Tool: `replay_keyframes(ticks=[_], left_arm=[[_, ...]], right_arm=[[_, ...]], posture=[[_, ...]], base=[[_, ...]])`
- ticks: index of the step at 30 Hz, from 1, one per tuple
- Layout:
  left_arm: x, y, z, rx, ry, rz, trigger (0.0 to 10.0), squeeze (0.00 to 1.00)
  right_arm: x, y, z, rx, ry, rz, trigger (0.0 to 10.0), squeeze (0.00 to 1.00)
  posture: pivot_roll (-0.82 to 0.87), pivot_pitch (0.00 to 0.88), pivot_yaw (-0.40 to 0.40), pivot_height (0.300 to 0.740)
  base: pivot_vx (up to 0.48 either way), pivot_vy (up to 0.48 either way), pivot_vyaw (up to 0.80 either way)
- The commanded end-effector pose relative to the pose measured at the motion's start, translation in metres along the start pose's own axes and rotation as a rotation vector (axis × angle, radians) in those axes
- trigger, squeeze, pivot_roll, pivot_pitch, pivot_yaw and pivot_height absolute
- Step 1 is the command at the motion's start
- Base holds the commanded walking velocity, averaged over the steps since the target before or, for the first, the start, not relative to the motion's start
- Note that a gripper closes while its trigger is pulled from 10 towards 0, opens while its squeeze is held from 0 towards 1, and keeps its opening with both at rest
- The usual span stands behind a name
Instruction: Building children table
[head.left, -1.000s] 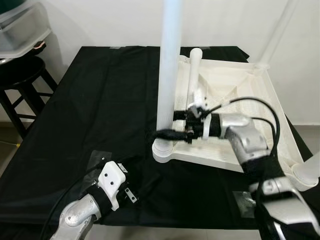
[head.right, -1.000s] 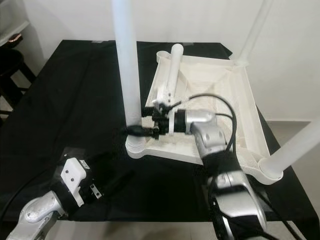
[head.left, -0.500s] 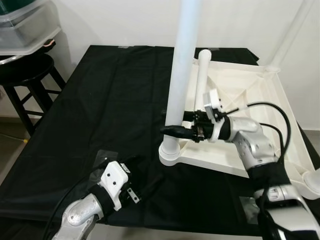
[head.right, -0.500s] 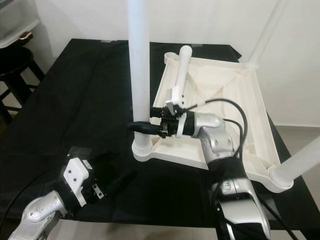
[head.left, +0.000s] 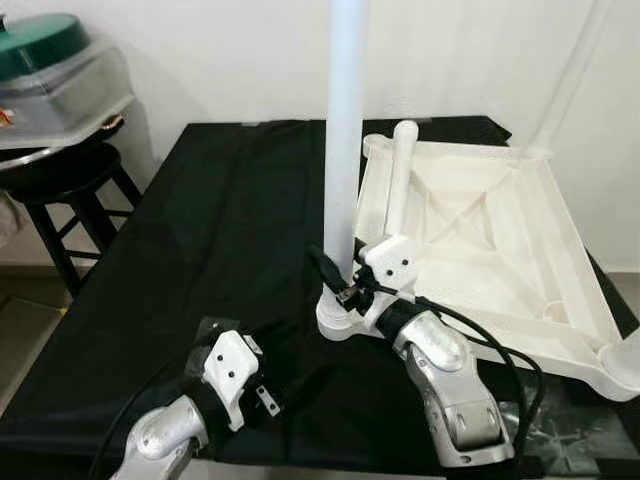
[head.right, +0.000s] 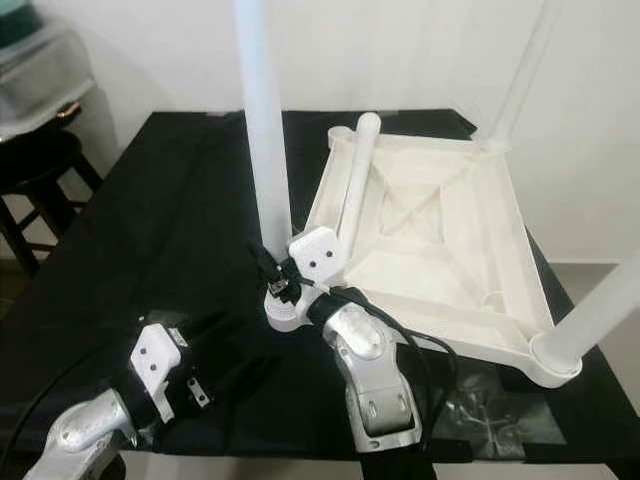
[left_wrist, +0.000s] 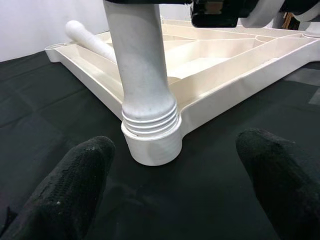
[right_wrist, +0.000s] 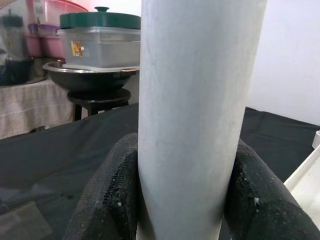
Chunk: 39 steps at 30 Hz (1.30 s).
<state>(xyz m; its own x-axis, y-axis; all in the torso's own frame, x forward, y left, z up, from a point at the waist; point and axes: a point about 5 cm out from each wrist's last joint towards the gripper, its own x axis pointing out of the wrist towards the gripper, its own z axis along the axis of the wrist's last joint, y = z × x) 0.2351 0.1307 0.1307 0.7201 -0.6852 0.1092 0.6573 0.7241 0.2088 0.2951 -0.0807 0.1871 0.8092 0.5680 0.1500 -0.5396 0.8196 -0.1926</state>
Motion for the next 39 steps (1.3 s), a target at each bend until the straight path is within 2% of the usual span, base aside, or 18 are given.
replay_keyframes(ticks=[1, 2, 6, 7, 8, 11, 12, 13, 14, 15, 16, 18, 24, 31, 32, 35, 36, 39], left_arm=[[-0.002, 0.001, -0.003, 0.0, 0.016, 0.0, 10.0, 0.0], [-0.002, 0.001, -0.003, -0.001, 0.016, 0.003, 10.0, 0.0], [-0.001, 0.0, -0.003, -0.002, 0.014, 0.006, 10.0, 0.0], [-0.001, 0.0, -0.003, -0.001, 0.014, 0.003, 10.0, 0.0], [-0.001, 0.0, -0.003, -0.001, 0.014, 0.003, 10.0, 0.0], [0.0, -0.001, -0.003, 0.0, 0.012, 0.001, 10.0, 0.0], [0.001, -0.002, -0.004, 0.0, 0.011, -0.001, 10.0, 0.0], [0.001, -0.002, -0.004, 0.0, 0.011, -0.001, 10.0, 0.0], [0.001, -0.002, -0.004, 0.0, 0.011, -0.001, 10.0, 0.0], [0.001, -0.003, -0.004, 0.0, 0.01, -0.002, 10.0, 0.0], [0.001, -0.003, -0.004, 0.0, 0.01, -0.002, 10.0, 0.0], [0.001, -0.004, -0.004, 0.0, 0.011, -0.002, 10.0, 0.0], [-0.002, -0.007, -0.003, 0.008, 0.017, -0.005, 10.0, 0.0], [-0.003, -0.01, -0.003, 0.009, 0.019, -0.01, 10.0, 0.0], [-0.004, -0.011, -0.003, 0.008, 0.02, -0.01, 10.0, 0.0], [-0.004, -0.011, -0.003, 0.008, 0.02, -0.01, 10.0, 0.0], [-0.004, -0.011, -0.003, 0.008, 0.02, -0.011, 10.0, 0.0], [-0.003, -0.012, -0.003, 0.006, 0.02, -0.011, 10.0, 0.0]], right_arm=[[-0.015, -0.004, -0.046, -0.01, 0.253, -0.004, 0.0, 0.0], [-0.013, -0.005, -0.045, -0.002, 0.258, 0.007, 10.0, 0.0], [-0.007, -0.003, -0.037, -0.007, 0.218, 0.062, 10.0, 0.0], [-0.003, 0.003, -0.028, 0.027, 0.164, 0.161, 10.0, 1.0], [-0.003, 0.003, -0.028, 0.027, 0.164, 0.161, 10.0, 1.0], [0.002, 0.009, -0.011, 0.067, 0.075, 0.318, 10.0, 1.0], [0.002, 0.009, -0.004, 0.068, 0.043, 0.445, 10.0, 0.24], [0.002, 0.009, -0.004, 0.068, 0.043, 0.445, 10.0, 0.24], [0.002, 0.005, -0.001, 0.046, 0.033, 0.529, 10.0, 0.24], [0.002, 0.0, -0.001, 0.027, 0.052, 0.625, 10.0, 0.0], [0.004, -0.01, -0.01, -0.082, 0.122, 0.751, 10.0, 0.0], [0.004, -0.012, -0.012, -0.109, 0.14, 0.775, 10.0, 0.0], [0.021, -0.033, -0.01, -0.027, 0.179, 0.852, 10.0, 0.0], [0.031, -0.048, -0.009, -0.015, 0.209, 0.84, 10.0, 0.0], [0.034, -0.051, -0.007, 0.005, 0.196, 0.848, 2.6, 0.0], [0.035, -0.054, -0.005, 0.018, 0.187, 0.856, 2.6, 0.0], [0.035, -0.056, -0.004, 0.027, 0.181, 0.864, 0.0, 0.0], [0.034, -0.061, -0.003, 0.032, 0.175, 0.874, 0.0, 0.0]], posture=[[-0.04, 0.195, 0.015, 0.74], [-0.04, 0.194, 0.014, 0.74], [-0.04, 0.193, 0.015, 0.74], [-0.04, 0.19, 0.016, 0.74], [-0.04, 0.19, 0.016, 0.74], [-0.04, 0.19, 0.017, 0.74], [-0.04, 0.186, 0.014, 0.74], [-0.04, 0.186, 0.014, 0.74], [-0.04, 0.186, 0.014, 0.74], [-0.03, 0.185, 0.009, 0.74], [-0.03, 0.184, 0.01, 0.74], [-0.03, 0.184, 0.01, 0.74], [0.03, 0.188, 0.003, 0.74], [0.05, 0.193, -0.003, 0.74], [0.05, 0.194, -0.004, 0.74], [0.05, 0.194, -0.004, 0.74], [0.05, 0.195, -0.004, 0.74], [0.05, 0.195, -0.002, 0.74]], base=[[0.0, 0.0, 0.0], [0.0, 0.0, 0.0], [0.0, 0.0, 0.0], [0.0, 0.0, 0.0], [0.0, 0.0, 0.0], [0.0, 0.0, 0.0], [0.0, 0.0, 0.0], [0.0, 0.0, 0.0], [0.0, 0.0, 0.0], [0.0, 0.0, 0.0], [0.0, 0.0, 0.0], [0.0, 0.0, 0.0], [0.0, 0.0, 0.0], [0.0, 0.0, 0.0], [0.0, 0.0, 0.0], [0.0, 0.0, 0.0], [0.0, 0.0, 0.0], [0.0, 0.0, 0.0]])
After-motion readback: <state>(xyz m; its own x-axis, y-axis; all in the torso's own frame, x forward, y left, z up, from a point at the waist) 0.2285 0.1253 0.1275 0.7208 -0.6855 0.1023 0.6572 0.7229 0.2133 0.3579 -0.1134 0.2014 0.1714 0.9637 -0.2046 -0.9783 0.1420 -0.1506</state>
